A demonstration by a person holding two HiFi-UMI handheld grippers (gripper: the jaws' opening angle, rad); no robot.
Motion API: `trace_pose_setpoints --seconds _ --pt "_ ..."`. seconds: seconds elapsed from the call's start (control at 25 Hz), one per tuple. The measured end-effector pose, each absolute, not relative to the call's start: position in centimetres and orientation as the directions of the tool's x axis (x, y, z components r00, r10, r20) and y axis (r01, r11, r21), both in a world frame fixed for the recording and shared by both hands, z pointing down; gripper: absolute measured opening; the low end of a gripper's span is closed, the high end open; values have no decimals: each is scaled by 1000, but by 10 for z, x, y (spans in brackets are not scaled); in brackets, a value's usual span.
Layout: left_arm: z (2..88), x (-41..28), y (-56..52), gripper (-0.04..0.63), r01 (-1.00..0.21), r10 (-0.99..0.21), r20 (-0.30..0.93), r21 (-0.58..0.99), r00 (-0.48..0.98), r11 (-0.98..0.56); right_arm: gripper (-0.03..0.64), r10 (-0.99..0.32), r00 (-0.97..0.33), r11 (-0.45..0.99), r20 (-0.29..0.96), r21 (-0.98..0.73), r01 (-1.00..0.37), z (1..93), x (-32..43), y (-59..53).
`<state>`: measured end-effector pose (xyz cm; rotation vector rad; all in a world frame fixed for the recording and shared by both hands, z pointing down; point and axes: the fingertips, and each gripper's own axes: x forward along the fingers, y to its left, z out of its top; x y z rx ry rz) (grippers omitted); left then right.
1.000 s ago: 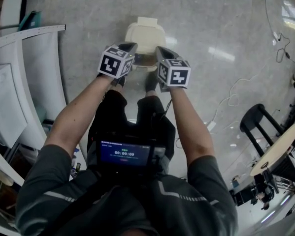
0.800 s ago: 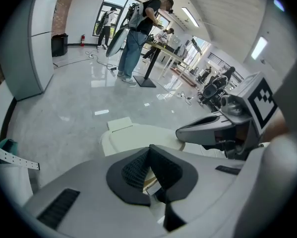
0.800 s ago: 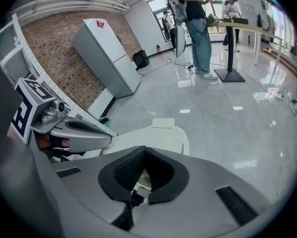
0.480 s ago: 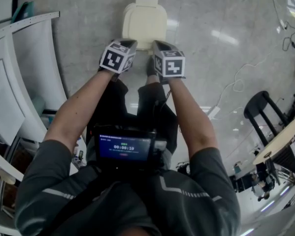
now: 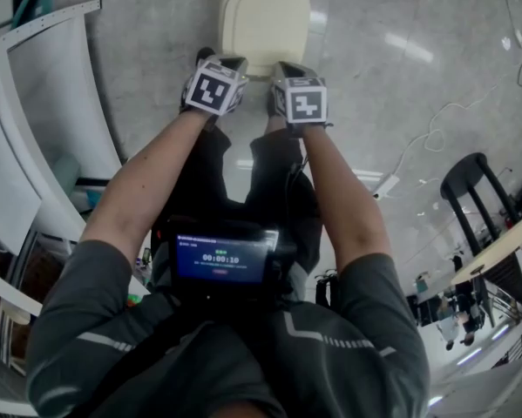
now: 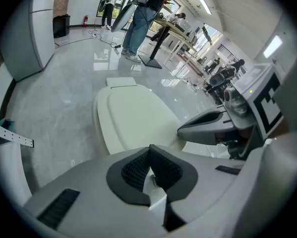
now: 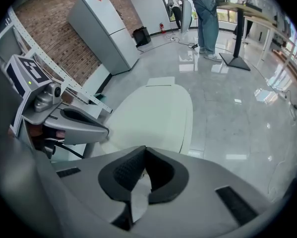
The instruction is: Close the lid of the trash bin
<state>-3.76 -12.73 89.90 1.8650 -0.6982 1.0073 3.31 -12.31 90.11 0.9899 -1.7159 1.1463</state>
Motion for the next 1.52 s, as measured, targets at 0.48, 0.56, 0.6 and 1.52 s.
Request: trace_pose_setpoints --seconds 0.48,0.56,0.6,1.52 --pt "949 -36 -119 -3 -790 -13 869 444 495 -422 3 -124 -312 282 942 -268 -921 949 32 -116" --pt "951 -36 -116 -3 -792 -4 869 450 495 -412 3 -123 -316 273 941 -275 -922 950 32 -115" --pt "952 -36 -115 -3 -792 3 869 452 494 -410 3 -117 -319 267 940 -280 -922 951 32 -115" --pt "960 -43 -101 -3 -789 59 871 470 489 -395 12 -94 -316 211 944 -291 -933 952 33 -111"
